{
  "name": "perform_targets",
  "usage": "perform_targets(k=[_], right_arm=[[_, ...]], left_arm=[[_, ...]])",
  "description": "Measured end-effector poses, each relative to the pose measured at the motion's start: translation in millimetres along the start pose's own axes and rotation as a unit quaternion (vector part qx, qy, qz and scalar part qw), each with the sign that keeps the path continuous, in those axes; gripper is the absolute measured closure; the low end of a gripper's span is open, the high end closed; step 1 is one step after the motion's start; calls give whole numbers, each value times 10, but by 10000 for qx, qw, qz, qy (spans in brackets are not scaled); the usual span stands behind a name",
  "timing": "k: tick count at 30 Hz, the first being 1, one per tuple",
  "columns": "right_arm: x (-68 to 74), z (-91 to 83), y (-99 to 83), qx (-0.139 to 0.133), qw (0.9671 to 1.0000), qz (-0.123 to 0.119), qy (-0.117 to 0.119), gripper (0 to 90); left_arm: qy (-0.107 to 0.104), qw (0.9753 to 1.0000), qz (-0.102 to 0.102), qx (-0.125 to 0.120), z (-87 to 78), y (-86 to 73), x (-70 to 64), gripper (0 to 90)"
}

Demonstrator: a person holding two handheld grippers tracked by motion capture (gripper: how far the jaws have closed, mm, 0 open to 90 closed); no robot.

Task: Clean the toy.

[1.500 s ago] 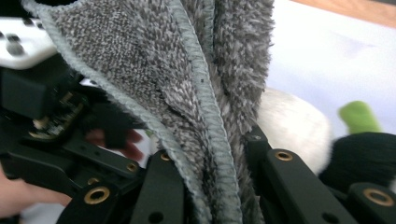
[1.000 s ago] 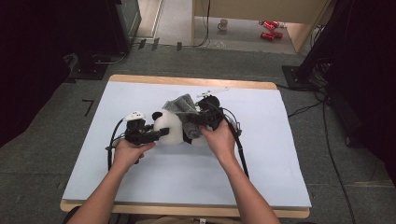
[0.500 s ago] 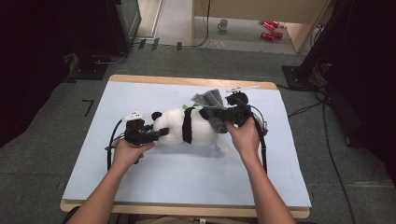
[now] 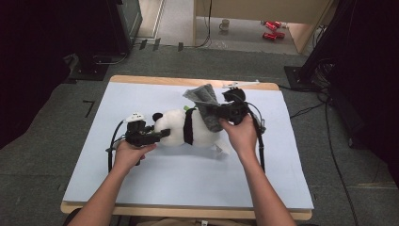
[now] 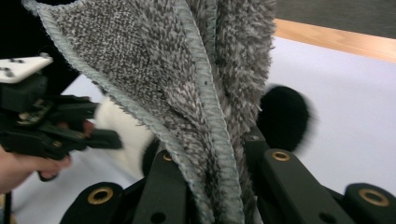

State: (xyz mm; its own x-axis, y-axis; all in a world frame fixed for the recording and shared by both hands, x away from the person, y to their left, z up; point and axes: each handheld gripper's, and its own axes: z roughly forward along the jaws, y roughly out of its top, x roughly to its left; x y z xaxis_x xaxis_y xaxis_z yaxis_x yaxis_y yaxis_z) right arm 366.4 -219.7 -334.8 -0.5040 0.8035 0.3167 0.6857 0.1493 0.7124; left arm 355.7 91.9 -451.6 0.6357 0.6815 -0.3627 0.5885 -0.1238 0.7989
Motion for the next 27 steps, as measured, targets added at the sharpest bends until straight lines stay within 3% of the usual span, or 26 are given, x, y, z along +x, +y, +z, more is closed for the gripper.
perform_targets(k=[5,13,15,18,22,27], right_arm=[[284,387,94,182,9993,-144,309,781],[608,828,142,418,9953,-50,873,780],[610,925,120,569,9953,-66,778,777],[574,946,93,532,9956,-132,753,777],[520,869,84,549,9964,-305,564,778],[337,700,49,624,9974,-287,212,778]], left_arm=[[-8,10000,51,-3,-3,1,-2,458],[14,9998,188,-16,-5,2,-24,410],[64,9997,224,37,-3,-3,-31,409],[29,9997,236,-9,4,-14,-16,412],[44,9998,202,11,7,-13,-16,420],[33,9999,93,30,6,-10,-10,428]])
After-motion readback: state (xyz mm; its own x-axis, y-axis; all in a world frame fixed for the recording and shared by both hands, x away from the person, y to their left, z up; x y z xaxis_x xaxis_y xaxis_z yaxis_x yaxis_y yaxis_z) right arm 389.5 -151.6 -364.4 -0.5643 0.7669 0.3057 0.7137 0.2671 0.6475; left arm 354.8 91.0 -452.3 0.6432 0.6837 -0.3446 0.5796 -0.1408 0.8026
